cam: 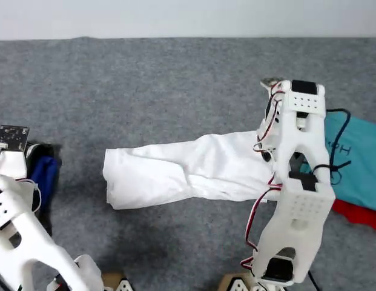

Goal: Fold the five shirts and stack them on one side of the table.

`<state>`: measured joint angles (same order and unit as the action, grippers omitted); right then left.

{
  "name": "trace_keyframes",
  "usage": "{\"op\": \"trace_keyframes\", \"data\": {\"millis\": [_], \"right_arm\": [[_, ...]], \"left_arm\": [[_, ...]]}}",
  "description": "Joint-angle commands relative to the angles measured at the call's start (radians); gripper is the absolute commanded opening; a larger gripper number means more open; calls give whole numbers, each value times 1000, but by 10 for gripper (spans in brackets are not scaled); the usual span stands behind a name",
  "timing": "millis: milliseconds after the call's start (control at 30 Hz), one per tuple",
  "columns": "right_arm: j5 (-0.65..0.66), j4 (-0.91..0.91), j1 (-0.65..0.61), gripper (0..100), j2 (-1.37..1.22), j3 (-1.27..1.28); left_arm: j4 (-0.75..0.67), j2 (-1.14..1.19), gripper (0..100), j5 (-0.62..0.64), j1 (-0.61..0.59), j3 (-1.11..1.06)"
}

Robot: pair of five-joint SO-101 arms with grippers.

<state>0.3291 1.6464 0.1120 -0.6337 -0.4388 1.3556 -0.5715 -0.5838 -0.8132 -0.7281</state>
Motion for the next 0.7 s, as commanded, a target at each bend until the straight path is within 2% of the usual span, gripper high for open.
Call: {"op": "trace_keyframes", "data": {"millis": [0, 133, 367, 567, 667], "right_arm": [[-12, -35, 19, 277, -28, -49], [-14, -41, 13, 227, -99, -55], [-6, -36, 15, 17, -97, -55], [-2, 7, -8, 10, 70, -55], [37, 67, -68, 10, 154, -55]], "left_arm": [[14, -23, 8, 9, 8, 31], [15, -23, 8, 9, 8, 31], [41, -23, 8, 9, 8, 35], [41, -26, 8, 9, 8, 35], [38, -28, 8, 9, 8, 35]]}}
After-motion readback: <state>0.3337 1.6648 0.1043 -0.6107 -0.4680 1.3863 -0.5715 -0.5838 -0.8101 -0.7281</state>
